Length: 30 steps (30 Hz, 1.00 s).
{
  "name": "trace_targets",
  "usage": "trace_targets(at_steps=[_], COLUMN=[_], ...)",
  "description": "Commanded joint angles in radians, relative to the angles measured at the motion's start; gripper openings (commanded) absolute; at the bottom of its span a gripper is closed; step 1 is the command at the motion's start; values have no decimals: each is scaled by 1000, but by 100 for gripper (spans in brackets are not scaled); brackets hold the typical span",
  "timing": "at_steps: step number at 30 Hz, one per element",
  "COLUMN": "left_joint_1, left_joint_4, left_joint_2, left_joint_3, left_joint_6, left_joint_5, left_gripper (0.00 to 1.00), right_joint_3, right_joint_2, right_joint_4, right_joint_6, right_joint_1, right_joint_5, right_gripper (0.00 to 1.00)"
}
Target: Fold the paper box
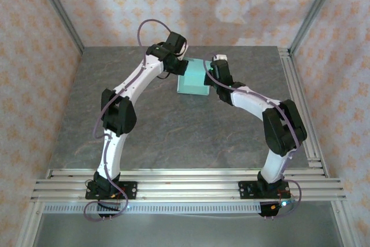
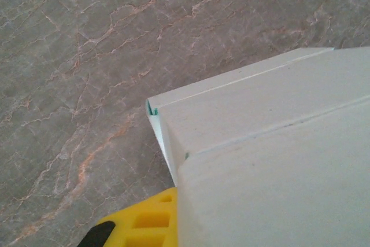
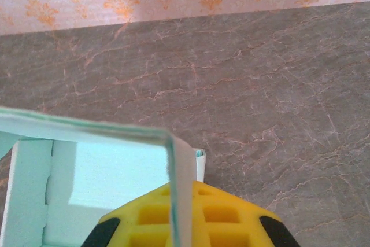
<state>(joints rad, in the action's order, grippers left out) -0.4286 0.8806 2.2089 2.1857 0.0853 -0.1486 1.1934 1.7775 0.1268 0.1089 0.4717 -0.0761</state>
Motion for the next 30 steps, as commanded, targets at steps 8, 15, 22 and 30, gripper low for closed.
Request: trace_targets(at_steps=[8, 15, 22, 30], left_joint_1=[-14, -18, -25, -25], left_joint_4=[-75, -103, -154, -209], left_joint_2=[56, 65, 42, 18], left_joint_3=[9, -30, -107, -195], left_joint_6=[88, 91, 110, 134], left_joint_5=[-60, -46, -47, -54], left_gripper=[0, 0, 0, 0], right_joint_3=[-45, -60, -113, -159], right_joint_2=[56, 88, 95, 102], right_joint_4=[195, 224, 296, 355], right_joint_6=[69, 65, 56, 63], right_joint_1=[41, 54, 68, 80], right_joint_5=[-97, -125, -152, -165], right_gripper=[0, 0, 0, 0])
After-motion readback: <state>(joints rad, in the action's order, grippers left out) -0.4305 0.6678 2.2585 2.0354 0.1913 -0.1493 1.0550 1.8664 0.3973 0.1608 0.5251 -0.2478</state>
